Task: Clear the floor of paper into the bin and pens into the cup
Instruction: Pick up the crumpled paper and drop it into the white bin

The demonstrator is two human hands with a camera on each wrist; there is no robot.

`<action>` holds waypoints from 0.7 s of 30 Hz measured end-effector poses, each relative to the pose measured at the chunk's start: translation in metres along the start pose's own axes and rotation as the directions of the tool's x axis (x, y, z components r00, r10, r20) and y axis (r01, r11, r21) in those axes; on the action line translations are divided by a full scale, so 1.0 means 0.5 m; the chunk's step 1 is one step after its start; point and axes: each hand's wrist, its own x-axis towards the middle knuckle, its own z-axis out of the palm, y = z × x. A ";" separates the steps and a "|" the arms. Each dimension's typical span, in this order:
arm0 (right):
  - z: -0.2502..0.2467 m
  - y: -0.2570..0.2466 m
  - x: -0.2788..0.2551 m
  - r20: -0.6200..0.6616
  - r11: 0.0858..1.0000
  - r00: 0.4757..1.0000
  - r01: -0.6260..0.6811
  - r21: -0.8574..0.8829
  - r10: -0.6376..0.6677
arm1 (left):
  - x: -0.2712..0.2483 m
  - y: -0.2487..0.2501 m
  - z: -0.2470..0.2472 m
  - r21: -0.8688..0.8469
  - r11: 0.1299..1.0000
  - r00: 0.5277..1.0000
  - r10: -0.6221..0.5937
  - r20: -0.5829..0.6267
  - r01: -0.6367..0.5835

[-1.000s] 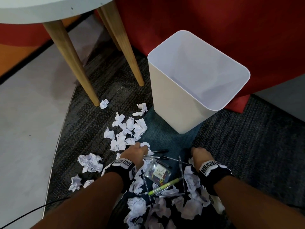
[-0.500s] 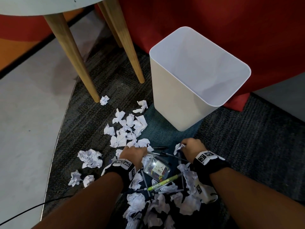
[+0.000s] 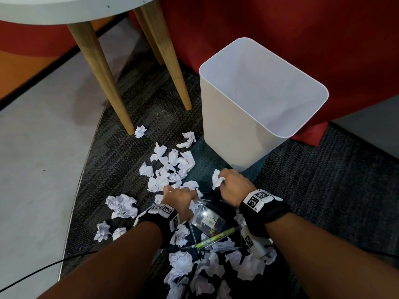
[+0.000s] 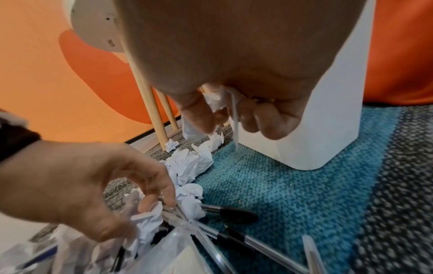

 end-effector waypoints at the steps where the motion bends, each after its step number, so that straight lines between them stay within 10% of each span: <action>1: 0.000 -0.004 -0.003 0.001 1.000 1.000 -0.011 0.007 0.011 | 0.000 0.001 -0.001 -0.007 1.000 1.000 0.002 0.003 -0.002; 14: -0.082 -0.082 -0.022 -0.008 0.985 0.990 0.138 -0.103 -0.139 | -0.011 0.004 -0.116 -0.312 0.949 0.994 0.005 -0.113 -0.040; 21: -0.214 -0.158 -0.106 -0.206 0.942 0.919 0.319 -0.107 -0.335 | -0.042 0.013 -0.289 -0.342 0.937 0.926 -0.068 -0.372 -0.068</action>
